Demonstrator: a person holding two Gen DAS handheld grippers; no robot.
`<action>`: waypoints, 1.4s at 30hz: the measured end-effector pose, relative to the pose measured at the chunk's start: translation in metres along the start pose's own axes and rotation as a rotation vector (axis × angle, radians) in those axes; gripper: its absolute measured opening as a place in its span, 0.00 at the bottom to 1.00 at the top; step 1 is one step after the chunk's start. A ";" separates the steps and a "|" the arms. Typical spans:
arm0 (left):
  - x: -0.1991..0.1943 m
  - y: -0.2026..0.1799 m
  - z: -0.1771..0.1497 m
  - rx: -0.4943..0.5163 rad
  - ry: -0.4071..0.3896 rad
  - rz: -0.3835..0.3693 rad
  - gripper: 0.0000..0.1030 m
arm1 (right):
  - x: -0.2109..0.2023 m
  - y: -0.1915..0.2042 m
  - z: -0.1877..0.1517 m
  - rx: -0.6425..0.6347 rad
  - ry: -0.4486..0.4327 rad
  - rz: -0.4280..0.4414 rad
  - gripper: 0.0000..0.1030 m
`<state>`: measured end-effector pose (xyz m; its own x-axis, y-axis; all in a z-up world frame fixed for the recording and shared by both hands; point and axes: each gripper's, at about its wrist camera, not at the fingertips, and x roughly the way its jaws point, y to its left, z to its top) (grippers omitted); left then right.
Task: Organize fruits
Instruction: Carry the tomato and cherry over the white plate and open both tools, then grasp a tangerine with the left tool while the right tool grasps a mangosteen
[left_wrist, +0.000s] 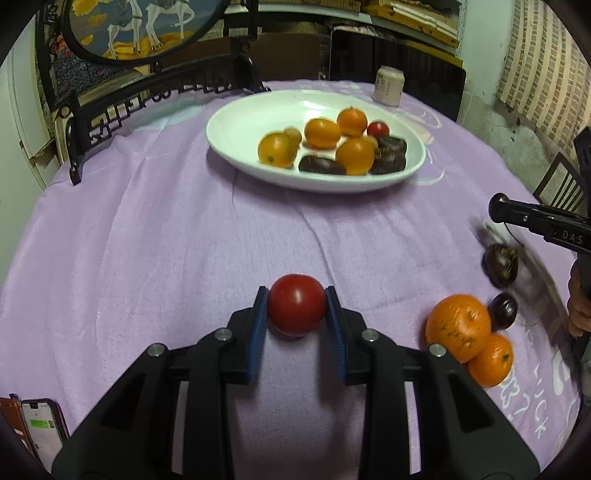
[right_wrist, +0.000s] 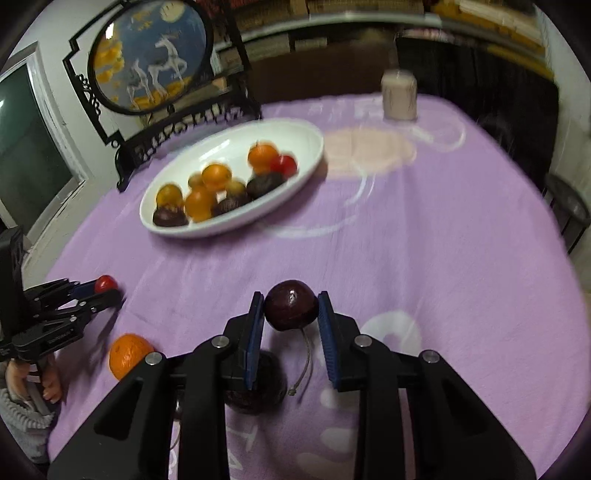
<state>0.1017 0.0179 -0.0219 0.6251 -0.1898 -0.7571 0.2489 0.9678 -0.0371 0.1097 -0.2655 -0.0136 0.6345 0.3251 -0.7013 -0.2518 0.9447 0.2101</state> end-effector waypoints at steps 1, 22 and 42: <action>-0.003 0.001 0.003 -0.008 -0.010 -0.006 0.30 | -0.003 0.000 0.002 0.002 -0.015 0.003 0.29; 0.071 0.046 0.144 -0.177 -0.072 -0.045 0.39 | 0.087 0.054 0.124 0.004 0.036 0.119 0.36; 0.027 0.034 0.114 -0.168 -0.115 -0.023 0.72 | 0.023 0.024 0.106 0.120 -0.101 0.132 0.87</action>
<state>0.2116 0.0271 0.0308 0.7033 -0.2201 -0.6759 0.1429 0.9752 -0.1689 0.1958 -0.2310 0.0479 0.6733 0.4435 -0.5916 -0.2525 0.8899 0.3798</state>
